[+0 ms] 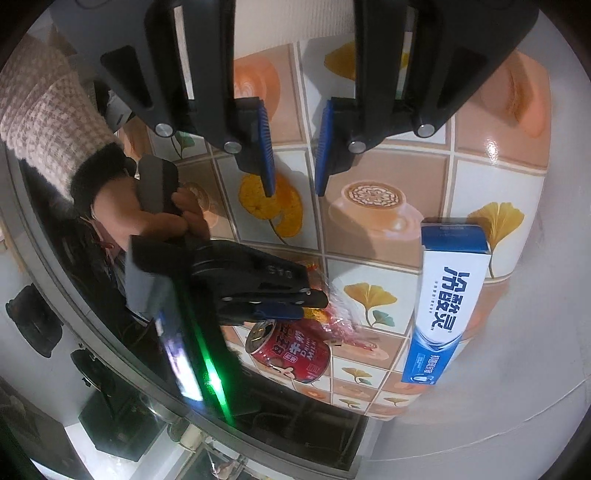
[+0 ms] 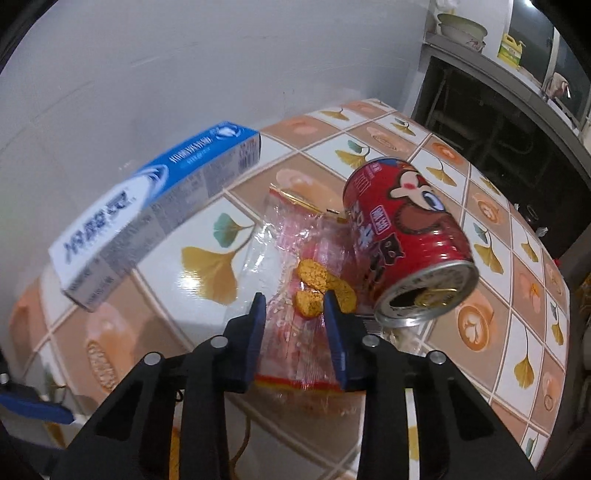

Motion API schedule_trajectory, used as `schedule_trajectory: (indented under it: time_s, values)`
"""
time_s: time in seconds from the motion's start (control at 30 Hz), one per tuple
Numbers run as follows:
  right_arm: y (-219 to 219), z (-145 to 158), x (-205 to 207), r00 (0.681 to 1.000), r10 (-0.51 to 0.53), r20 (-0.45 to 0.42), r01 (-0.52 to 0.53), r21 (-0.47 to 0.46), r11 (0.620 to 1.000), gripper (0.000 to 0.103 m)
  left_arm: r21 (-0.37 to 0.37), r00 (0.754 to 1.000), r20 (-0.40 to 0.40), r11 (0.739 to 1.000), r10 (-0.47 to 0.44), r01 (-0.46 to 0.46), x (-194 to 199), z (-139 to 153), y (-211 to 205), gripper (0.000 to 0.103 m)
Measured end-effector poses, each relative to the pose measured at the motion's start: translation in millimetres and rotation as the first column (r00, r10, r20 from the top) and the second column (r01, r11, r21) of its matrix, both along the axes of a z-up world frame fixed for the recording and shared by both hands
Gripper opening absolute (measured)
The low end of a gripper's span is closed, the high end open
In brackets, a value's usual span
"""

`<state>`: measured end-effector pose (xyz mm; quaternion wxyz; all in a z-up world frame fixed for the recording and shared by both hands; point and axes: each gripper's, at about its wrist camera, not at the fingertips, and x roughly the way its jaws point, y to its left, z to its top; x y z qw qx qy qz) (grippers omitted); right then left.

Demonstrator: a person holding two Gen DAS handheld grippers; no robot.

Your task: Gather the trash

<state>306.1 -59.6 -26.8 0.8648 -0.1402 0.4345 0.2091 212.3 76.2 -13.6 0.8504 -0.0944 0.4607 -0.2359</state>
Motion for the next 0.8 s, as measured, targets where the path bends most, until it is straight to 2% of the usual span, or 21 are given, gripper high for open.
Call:
schedule_trajectory:
  time_s: [0.23,0.3,0.4,0.8]
  values:
    - [5.3,-6.1,8.9,0.999,-0.036,0.03,0.037,-0.028,0.999,0.02,0.002,1.0,-0.005,1.0,-0.007,0.007,1.3,-1.1,-0.7,0.02]
    - [5.0,-6.9,11.7,0.998,-0.05,0.024,0.051,-0.016,0.999,0.012,0.002,1.0,-0.004,1.0,-0.005,0.005,0.3,-0.8,-1.4,0.02]
    - [5.0,-7.8,15.3,0.998,-0.064,0.007,0.064,0.005,0.998,0.006,0.003,1.0,-0.005,1.0,-0.003,0.003,0.0,-1.2,-1.8,0.02]
    - [-19.1,12.8,-3.7,0.996,-0.09,0.028,0.085,0.135,0.987,0.002,0.007,1.0,-0.009,1.0,0.017,-0.017,-1.5,-5.5,-6.4,0.02]
